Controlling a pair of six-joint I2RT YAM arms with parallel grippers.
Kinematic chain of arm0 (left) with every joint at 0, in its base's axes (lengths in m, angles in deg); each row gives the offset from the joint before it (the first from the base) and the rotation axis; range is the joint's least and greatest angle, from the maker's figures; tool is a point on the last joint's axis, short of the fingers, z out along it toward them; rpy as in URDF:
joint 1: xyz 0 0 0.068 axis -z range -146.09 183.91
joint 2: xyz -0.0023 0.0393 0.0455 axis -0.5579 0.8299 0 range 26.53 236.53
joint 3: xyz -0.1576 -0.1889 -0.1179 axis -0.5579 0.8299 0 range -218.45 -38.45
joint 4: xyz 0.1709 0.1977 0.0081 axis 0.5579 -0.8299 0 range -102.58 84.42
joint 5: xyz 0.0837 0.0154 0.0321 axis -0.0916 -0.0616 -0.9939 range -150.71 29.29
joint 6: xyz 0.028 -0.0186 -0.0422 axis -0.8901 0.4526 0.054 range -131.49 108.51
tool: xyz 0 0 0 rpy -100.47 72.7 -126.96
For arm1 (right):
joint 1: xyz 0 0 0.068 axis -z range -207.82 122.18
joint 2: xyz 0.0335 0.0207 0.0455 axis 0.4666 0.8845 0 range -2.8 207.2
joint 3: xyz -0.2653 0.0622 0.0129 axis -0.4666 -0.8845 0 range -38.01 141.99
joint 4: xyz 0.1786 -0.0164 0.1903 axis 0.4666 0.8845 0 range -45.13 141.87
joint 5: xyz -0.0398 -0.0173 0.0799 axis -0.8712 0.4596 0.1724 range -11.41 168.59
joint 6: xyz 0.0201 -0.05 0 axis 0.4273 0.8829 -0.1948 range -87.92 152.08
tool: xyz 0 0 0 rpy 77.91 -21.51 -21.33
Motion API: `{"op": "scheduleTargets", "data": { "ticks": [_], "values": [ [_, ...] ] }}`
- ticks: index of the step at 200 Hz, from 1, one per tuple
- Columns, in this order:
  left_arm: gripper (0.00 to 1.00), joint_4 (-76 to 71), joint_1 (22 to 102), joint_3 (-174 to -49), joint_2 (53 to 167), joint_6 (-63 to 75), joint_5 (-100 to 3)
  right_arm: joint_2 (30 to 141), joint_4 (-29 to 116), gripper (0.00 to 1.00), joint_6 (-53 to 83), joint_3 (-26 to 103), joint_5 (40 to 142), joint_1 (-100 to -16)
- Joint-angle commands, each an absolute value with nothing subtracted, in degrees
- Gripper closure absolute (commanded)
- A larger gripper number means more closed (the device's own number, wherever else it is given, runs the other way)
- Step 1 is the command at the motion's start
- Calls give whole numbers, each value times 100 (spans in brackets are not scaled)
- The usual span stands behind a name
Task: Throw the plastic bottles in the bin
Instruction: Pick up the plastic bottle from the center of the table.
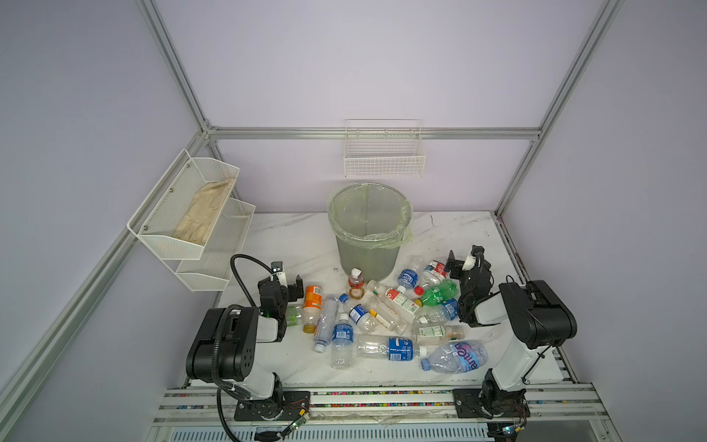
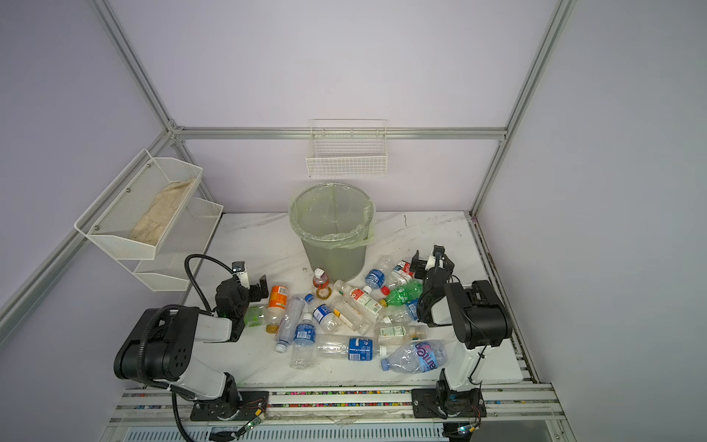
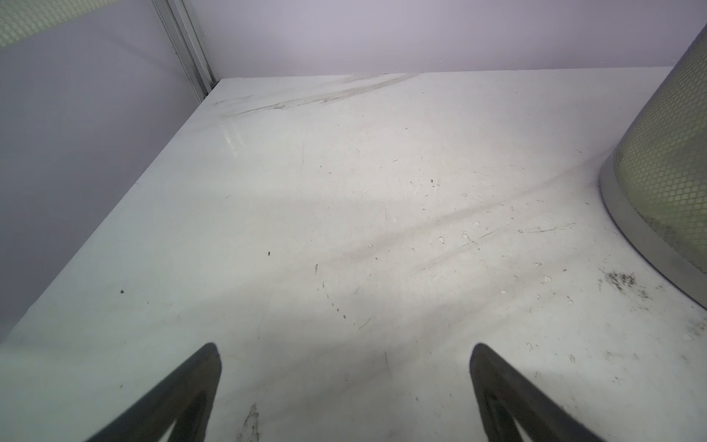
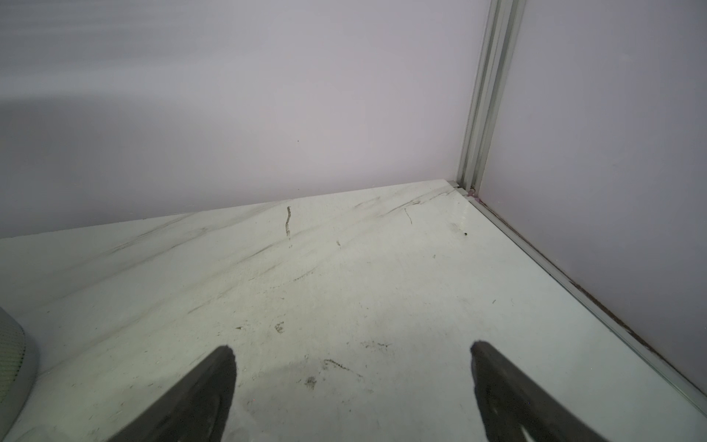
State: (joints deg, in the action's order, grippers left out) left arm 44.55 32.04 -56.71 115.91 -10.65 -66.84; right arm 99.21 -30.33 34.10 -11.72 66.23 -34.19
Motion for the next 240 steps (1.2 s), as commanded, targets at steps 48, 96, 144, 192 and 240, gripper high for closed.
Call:
{"op": "scheduleTargets", "data": {
  "ticks": [48, 96, 144, 192, 240],
  "values": [
    [0, 4764, 3172, -6033, 11634, -1044, -6674, 9950, -3234, 3, 3471, -1134, 6664, -3388],
    [0, 4785, 3176, -5968, 11430, -862, -7160, 9702, -3034, 3, 3441, -1116, 6517, -3388],
    [0, 2957, 3179, -6581, 10312, -679, -7606, 8086, -1394, 3, 3444, -672, 6809, -3397],
    [0, 19, 3277, -8305, 9081, 27, -7039, 6853, 3364, 3, 172, 1570, 7349, -3397],
    [0, -1320, 4193, -8740, 7972, 578, -6338, 6402, 2439, 3, -437, 603, 9679, -3467]
  ]
}}
